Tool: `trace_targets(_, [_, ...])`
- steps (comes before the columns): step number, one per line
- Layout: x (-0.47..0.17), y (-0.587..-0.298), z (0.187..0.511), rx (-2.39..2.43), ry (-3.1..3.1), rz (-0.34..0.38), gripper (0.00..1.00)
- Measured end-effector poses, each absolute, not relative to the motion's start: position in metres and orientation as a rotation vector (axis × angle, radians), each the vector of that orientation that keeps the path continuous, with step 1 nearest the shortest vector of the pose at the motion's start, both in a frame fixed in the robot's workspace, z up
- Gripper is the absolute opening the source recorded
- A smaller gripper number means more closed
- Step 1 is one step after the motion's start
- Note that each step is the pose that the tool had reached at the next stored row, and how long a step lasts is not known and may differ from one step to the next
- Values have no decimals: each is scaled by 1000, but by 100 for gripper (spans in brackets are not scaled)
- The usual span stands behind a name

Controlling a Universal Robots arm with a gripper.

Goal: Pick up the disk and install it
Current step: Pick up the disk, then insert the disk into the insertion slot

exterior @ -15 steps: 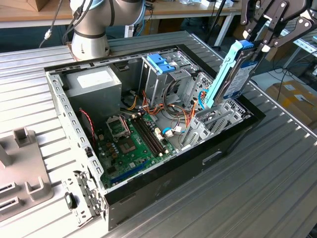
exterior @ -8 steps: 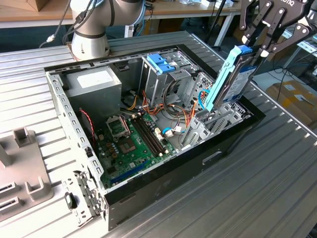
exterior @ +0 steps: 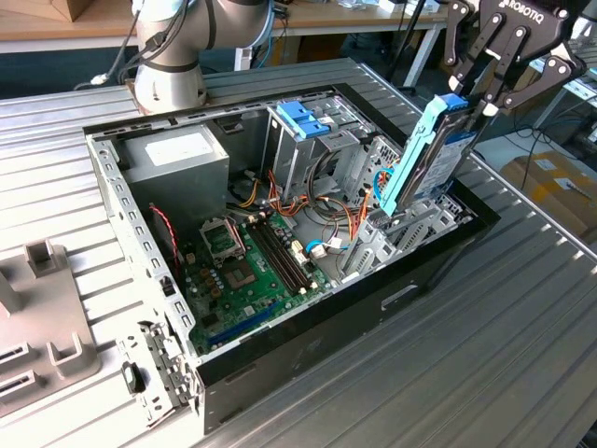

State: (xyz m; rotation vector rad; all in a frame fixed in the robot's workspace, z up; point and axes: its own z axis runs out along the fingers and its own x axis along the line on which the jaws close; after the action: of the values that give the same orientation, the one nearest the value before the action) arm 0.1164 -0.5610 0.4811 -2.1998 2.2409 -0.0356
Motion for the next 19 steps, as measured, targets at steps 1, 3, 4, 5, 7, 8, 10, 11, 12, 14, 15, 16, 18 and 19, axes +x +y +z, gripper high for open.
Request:
trace_targets(1, [116, -561, 481, -2199, 2241, -35, 35])
trace_targets(3, [112, -561, 478, -2200, 2241, -35, 35])
trace_targets(4, [112, -561, 474, -2200, 2241, -35, 35])
trace_targets(5, [112, -561, 473, -2200, 2241, -36, 35])
trace_targets(7, [112, -561, 469, -2200, 2241, -36, 35])
trace_targets(8, [112, -561, 468, -2200, 2240, -36, 35])
trace_targets(10, [112, -561, 466, -2200, 2240, -36, 35])
trace_targets(11, [112, -561, 466, -2200, 2241, -36, 35])
trace_targets(12, [112, -561, 466, -2200, 2241, -36, 35])
trace_targets(14, [112, -561, 466, -2201, 2240, -36, 35])
trace_targets(15, [112, -561, 466, -2208, 2233, -36, 35])
trace_targets(16, [112, -561, 466, -2215, 2226, -36, 35])
trace_targets(18, [112, -561, 466, -2222, 2218, -36, 35])
trace_targets(19, [112, -561, 466, -2222, 2218, -36, 35])
